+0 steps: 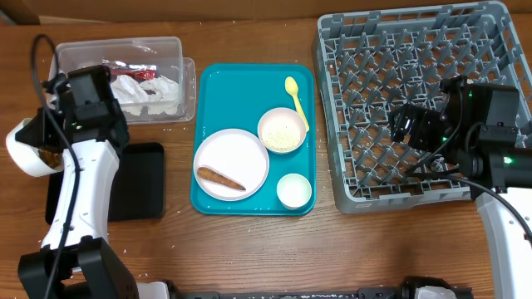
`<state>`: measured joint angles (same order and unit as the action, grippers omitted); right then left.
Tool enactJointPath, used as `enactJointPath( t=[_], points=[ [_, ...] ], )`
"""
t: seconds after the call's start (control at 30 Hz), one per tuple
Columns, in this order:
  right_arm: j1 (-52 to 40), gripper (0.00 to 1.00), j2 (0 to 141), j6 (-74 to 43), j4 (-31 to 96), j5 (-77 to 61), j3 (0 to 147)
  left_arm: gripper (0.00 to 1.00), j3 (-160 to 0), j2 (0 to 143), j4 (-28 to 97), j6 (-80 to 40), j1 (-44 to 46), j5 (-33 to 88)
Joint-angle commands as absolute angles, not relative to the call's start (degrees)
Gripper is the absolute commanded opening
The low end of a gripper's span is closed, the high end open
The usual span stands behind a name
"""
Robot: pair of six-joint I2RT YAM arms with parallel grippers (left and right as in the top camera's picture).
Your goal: Sort waste into correct bins and load items into the dishwasher
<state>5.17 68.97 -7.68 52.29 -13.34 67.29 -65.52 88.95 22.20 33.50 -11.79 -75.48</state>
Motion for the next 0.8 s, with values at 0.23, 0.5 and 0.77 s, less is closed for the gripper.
enactJointPath(
  t=[0.23, 0.5, 0.77],
  points=[
    [5.06, 1.0, 68.82, -7.44, 52.45, -13.82, 68.64, 0.04, -65.98, 89.01, 26.33, 62.08, -6.96, -86.0],
    [5.06, 1.0, 68.82, -7.44, 52.84, -13.8, 68.64, 0.04, -65.95, 88.99, 20.93, 36.88, -5.8, -78.06],
    [5.06, 1.0, 68.82, -7.44, 52.8, -13.82, 68.64, 0.04, -67.55, 86.63, 25.76, 8.95, 7.68, -35.07]
  ],
)
